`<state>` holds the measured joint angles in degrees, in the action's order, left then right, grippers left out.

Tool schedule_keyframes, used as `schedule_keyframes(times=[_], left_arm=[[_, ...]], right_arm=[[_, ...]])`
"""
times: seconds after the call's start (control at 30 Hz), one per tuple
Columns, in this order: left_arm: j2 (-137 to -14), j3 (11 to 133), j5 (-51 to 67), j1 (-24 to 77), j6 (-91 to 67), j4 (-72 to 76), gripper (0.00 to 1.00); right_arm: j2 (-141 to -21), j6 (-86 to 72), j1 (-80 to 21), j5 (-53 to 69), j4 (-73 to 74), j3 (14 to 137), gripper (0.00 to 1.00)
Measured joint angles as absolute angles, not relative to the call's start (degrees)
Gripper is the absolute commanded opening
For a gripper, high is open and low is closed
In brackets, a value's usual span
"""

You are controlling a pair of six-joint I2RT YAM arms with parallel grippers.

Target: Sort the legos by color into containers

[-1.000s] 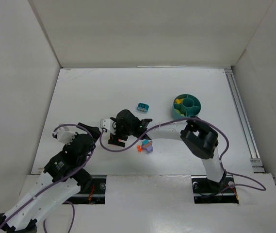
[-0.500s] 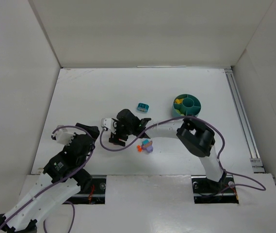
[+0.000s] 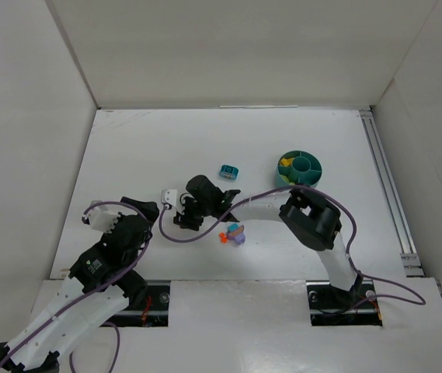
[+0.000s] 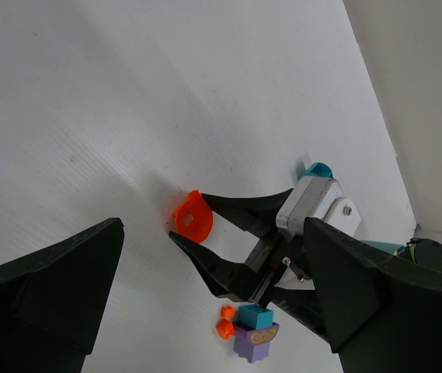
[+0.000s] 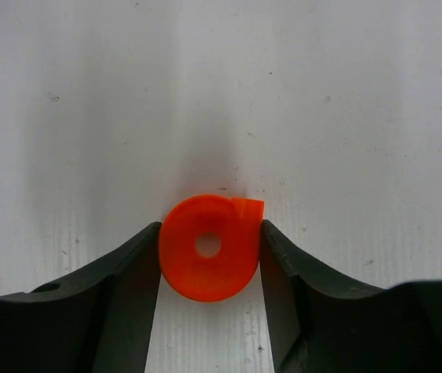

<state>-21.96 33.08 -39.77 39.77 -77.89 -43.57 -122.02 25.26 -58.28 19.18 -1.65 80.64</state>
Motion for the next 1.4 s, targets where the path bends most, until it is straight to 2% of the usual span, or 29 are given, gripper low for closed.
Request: schedule_keyframes(times=[0.3, 0.47, 0.67, 0.8, 0.93, 1.17, 1.4], left_arm=[[-22.0, 33.1, -39.8, 39.8, -77.9, -43.6, 1.0], [-22.0, 33.1, -39.7, 39.8, -77.1, -43.1, 1.0], [-25.6, 33.1, -39.5, 39.8, -74.1, -39.2, 1.0], [-31.4, 33.6, -39.1, 39.8, -71.7, -35.4, 1.0], [-37.8, 35.8, -38.9, 39.8, -69.3, -32.2, 1.0], [-46.0, 39.3, -38.6, 39.8, -65.7, -26.2, 1.0], [-52.4, 42.7, -38.2, 39.5, -63.6, -23.5, 1.0]], right_arm=[[-118.7, 25.0, -58.0, 18.0, -2.2, 77.8, 0.41], [-109.7, 24.4, -55.5, 18.5, -2.8, 72.5, 0.41], [-93.3, 23.7, -44.2, 16.7, -3.5, 64.8, 0.41], [-84.1, 22.3, -34.4, 8.7, 0.1, 63.2, 0.42], [-79.7, 20.5, -27.4, -5.3, 8.6, 64.9, 0.42], [-83.0, 17.2, -21.6, -25.5, 24.2, 71.4, 0.42], [-88.9, 16.4, -18.7, -30.6, 28.3, 74.2, 0.45]])
